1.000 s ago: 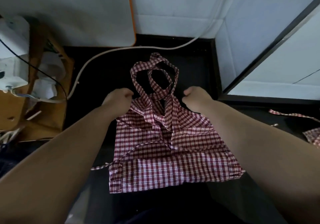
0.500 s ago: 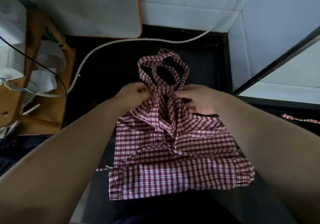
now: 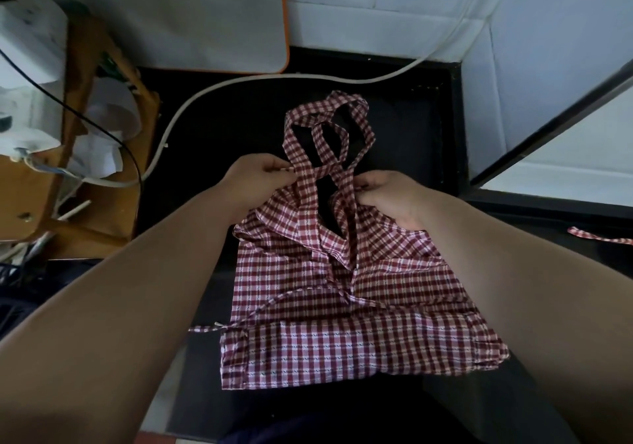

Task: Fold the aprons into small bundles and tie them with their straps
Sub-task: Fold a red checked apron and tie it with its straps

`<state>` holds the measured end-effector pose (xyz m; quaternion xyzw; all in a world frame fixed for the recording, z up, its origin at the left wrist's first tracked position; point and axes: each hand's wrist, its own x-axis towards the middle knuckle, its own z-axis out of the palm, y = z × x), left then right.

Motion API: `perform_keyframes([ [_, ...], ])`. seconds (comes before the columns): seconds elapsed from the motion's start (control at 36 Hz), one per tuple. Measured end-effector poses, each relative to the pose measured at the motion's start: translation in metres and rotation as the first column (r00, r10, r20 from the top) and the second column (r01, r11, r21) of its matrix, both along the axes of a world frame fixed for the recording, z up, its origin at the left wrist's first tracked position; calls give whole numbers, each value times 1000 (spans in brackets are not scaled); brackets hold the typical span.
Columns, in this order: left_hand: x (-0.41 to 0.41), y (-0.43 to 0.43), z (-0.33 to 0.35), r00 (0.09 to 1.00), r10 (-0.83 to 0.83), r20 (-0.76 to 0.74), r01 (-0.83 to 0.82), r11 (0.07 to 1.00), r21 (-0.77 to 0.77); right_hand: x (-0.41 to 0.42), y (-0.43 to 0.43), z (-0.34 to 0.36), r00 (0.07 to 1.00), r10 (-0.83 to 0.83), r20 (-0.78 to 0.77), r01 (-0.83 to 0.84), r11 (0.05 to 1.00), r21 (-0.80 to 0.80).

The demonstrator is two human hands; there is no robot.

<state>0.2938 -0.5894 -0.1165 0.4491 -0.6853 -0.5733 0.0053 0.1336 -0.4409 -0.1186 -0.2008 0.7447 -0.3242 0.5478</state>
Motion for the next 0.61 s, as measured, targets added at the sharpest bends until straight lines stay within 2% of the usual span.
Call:
perform_keyframes([
  [0.06, -1, 0, 1, 999, -36, 28, 37, 997, -66, 1, -1, -2, 986, 7, -164, -9, 1000, -9],
  [0.11, -2, 0, 2, 1000, 13, 26, -9, 987, -159, 0, -3, -5, 945, -135, -297, 117, 990, -79],
  [0.17, -4, -2, 4, 989, 144, -44, -150, 967, -206, -5, -2, -5, 881, -275, -386, 235, 961, -148],
  [0.22, -4, -6, 6, 947, 293, -134, -317, 920, -228, -12, 3, -3, 805, -321, -500, 270, 947, -172],
  [0.31, -4, -10, 5, 884, 422, -200, -463, 849, -256, -18, 12, 2, 745, -359, -563, 278, 933, -228],
  [0.42, -9, -9, -1, 880, 420, -222, -469, 842, -268, -18, 14, 10, 679, -360, -640, 203, 930, -307],
  [0.5, -14, -9, -3, 896, 394, -206, -437, 867, -240, -21, 10, 12, 679, -251, -690, 111, 964, -241],
  [0.56, -13, -10, -4, 930, 346, -123, -367, 887, -281, -25, 10, 12, 700, -71, -710, 39, 997, -62],
  [0.61, -8, -9, -5, 951, 303, -58, -304, 890, -340, -27, 11, 14, 622, 144, -770, -59, 989, 137],
])
